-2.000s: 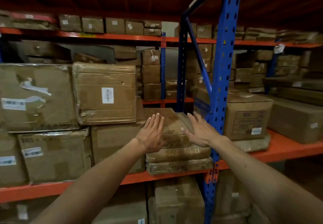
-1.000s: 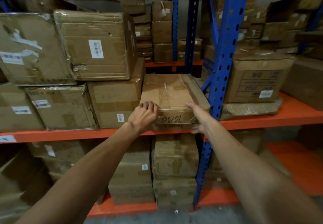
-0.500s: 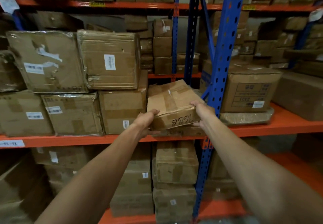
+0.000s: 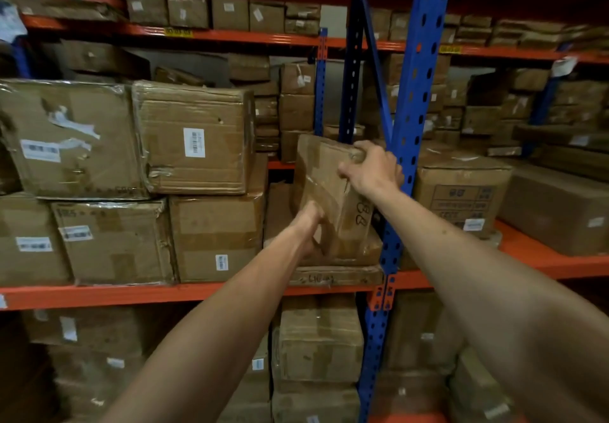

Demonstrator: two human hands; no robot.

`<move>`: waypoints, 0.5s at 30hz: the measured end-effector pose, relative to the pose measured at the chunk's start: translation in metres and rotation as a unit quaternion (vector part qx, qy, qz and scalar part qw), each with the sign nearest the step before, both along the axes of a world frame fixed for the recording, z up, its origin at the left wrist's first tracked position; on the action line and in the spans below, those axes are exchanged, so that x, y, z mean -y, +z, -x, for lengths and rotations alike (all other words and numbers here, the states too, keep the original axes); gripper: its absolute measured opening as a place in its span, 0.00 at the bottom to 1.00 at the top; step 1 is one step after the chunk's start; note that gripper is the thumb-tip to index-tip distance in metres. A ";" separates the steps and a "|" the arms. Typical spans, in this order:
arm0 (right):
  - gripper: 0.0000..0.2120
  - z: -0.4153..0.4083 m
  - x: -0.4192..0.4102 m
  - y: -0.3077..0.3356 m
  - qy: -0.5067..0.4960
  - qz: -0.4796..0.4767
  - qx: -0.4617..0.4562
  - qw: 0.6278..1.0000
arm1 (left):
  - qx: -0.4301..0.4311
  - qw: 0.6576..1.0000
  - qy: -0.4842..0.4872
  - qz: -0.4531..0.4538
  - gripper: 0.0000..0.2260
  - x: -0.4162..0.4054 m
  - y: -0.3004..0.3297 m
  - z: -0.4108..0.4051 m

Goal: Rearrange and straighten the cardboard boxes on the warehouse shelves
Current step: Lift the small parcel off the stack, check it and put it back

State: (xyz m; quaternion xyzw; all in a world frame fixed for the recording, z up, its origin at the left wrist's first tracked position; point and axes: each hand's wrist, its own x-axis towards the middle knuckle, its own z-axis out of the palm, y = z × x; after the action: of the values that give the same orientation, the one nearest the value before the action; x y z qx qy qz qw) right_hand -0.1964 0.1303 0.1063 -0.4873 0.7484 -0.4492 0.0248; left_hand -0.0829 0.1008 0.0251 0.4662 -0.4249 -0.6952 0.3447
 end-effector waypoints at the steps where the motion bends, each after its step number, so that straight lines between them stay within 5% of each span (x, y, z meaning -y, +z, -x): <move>1: 0.32 -0.004 -0.001 -0.009 0.010 -0.006 -0.019 1.000 | -0.002 1.000 0.005 -0.014 0.29 0.004 0.001 -0.002; 5: 0.33 -0.021 -0.013 -0.047 0.030 -0.019 -0.076 0.996 | -0.044 0.999 0.008 0.008 0.43 0.015 0.031 -0.022; 8: 0.39 -0.029 -0.016 -0.065 0.030 0.009 -0.068 0.997 | 0.034 0.997 0.001 0.075 0.44 0.030 0.067 -0.020; 12: 0.54 -0.028 -0.018 -0.068 0.049 0.023 0.025 0.998 | 0.263 0.949 -0.071 0.156 0.19 0.029 0.094 0.008; 15: 0.52 -0.001 -0.024 -0.070 0.125 0.008 0.202 0.971 | 0.313 0.932 -0.071 0.170 0.13 0.032 0.100 0.026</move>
State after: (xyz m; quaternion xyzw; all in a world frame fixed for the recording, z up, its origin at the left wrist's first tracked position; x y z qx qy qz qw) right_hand -0.1950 0.1546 0.0361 -0.4758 0.6576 -0.5380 0.2276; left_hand -0.1084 0.0686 0.1247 0.5637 -0.6548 -0.4540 0.2177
